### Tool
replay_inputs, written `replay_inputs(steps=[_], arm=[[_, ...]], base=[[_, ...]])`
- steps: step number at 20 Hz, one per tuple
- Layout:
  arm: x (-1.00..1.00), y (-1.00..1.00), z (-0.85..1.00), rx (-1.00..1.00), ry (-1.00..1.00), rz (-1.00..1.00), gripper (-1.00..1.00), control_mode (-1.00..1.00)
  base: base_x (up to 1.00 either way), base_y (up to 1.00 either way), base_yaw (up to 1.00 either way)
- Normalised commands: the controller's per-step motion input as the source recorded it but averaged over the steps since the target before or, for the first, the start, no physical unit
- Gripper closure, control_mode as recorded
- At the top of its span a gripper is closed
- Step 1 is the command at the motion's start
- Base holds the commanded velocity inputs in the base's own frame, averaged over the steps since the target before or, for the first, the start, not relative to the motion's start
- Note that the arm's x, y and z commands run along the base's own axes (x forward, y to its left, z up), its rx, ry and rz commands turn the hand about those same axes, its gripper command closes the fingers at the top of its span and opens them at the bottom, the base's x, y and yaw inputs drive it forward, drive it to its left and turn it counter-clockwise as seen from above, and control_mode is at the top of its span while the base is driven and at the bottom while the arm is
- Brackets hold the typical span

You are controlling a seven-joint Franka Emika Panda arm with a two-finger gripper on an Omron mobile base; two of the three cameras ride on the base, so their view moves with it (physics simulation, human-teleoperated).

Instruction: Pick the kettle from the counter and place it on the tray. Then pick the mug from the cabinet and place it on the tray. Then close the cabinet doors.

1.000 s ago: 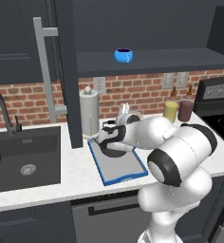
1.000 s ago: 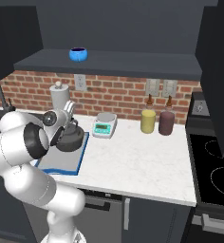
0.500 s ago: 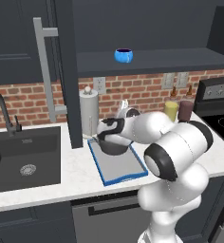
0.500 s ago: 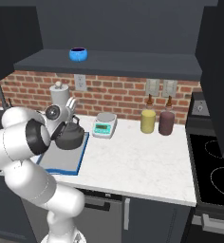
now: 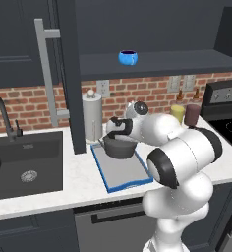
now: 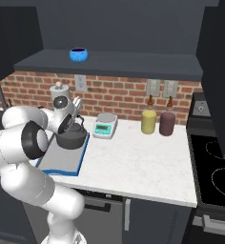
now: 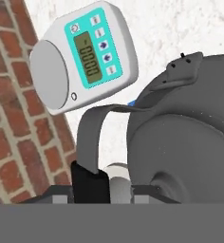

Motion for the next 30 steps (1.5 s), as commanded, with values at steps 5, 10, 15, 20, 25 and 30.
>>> replay_inputs(steps=[5,10,15,20,25,30], arm=[[-0.09,0.04,-0.45,0.00,0.17,0.00,-1.00,-1.00],[-0.12,0.10,-0.42,0.02,0.10,0.00,-1.00,-1.00],[-0.36,0.10,-0.47,0.00,0.08,0.00,-1.00,-1.00],[-0.44,0.03,-0.47,0.00,0.02,0.00,-1.00,-1.00],[-0.23,0.00,-0.19,0.01,-0.05,0.00,-1.00,-1.00],[-0.15,0.01,-0.01,0.00,-0.13,0.00,-1.00,-1.00]], base=[[0.00,0.00,0.00],[0.00,0.00,0.00],[0.00,0.00,0.00],[0.00,0.00,0.00],[0.00,0.00,0.00],[0.00,0.00,0.00]])
